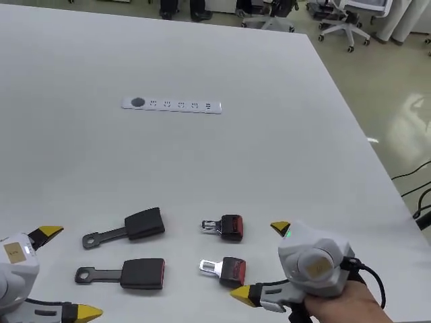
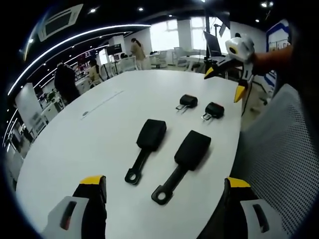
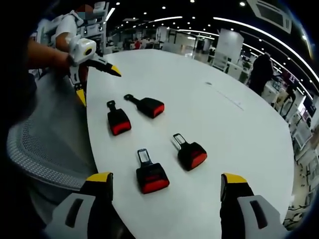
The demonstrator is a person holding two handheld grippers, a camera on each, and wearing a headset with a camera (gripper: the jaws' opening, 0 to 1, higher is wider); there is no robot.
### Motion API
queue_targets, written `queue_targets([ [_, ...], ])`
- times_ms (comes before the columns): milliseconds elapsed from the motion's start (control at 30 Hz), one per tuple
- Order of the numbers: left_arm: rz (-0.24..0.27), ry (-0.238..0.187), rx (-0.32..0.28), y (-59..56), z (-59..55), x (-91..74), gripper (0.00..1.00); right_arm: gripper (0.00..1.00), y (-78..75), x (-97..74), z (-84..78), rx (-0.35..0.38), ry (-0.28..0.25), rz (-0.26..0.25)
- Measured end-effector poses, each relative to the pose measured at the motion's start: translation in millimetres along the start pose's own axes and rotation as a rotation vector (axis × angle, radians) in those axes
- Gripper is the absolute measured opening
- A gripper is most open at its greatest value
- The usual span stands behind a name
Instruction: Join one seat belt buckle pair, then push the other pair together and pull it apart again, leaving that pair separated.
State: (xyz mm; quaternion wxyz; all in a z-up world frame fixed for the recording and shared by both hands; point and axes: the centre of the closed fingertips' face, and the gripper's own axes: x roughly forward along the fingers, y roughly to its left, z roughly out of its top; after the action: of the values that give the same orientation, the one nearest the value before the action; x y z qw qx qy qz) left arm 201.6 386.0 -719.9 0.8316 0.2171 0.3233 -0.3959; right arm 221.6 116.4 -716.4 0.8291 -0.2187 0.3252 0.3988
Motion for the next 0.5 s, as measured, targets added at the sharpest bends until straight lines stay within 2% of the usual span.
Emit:
queue_targets([
  [133,-0.002,0.009,0.007,-2.1,1.9,-0.8,1.0,0.9,-0.3,1.5,0.4,0.0,-0.001,0.002],
  [500,0.013,0.015,-0.021,3.3,4.8,-3.0,0.98,0.88,-0.1,1.3,-1.3,0.005,0.01,-0.002],
])
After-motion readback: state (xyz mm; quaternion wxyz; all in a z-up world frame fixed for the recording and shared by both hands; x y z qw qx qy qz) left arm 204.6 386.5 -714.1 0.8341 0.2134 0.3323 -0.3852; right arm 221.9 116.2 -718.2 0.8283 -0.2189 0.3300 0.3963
